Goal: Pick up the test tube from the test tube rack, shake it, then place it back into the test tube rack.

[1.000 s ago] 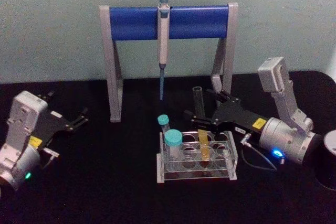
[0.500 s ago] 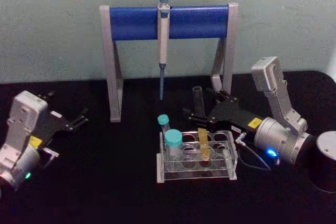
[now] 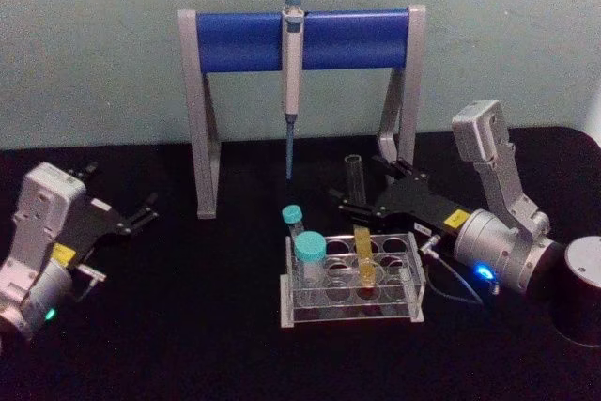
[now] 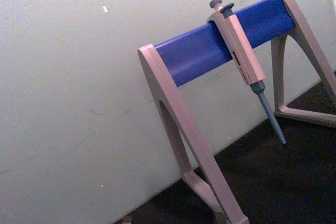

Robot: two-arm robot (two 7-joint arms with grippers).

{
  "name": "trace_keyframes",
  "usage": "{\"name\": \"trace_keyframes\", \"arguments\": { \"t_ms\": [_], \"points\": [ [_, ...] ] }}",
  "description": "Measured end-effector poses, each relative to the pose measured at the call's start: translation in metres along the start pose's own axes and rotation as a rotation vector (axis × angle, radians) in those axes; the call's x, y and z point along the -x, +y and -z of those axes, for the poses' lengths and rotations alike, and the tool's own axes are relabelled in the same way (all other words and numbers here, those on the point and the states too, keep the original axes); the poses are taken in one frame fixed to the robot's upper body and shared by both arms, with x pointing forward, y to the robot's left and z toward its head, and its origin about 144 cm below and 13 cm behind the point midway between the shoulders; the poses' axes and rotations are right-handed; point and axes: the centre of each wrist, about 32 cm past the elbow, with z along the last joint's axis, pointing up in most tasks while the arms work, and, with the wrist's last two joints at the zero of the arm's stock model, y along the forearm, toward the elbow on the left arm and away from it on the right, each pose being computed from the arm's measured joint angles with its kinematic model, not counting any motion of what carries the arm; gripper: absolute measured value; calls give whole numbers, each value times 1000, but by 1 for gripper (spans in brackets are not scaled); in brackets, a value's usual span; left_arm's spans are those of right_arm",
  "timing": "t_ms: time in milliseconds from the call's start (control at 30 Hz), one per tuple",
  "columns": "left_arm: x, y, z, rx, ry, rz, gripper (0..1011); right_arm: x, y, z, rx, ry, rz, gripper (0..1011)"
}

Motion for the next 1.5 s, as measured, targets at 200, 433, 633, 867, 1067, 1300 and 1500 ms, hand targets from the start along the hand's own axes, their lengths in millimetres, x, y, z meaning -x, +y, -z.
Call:
{"name": "trace_keyframes", "arguments": {
  "t_ms": [200,433,633,867,1067,1300,1500],
  "points": [
    [0,0,0,0,0,0,1001,0,0,0,-1,7,-3,1000],
    [0,0,0,0,0,0,1001,0,1,0,-1,17,-10,1000],
    [0,0,0,0,0,0,1001,0,1,0,-1,17,-10,1000],
    [0,0,0,0,0,0,1001,0,1,0,-1,16,-10,1000],
    [0,0,0,0,0,0,1001,0,1,0,0,16,-10,1000],
    [0,0,0,0,0,0,1001,0,1,0,-1,15,-10,883],
    [0,0,0,0,0,0,1001,0,1,0,-1,15,-9,703]
  ]
}}
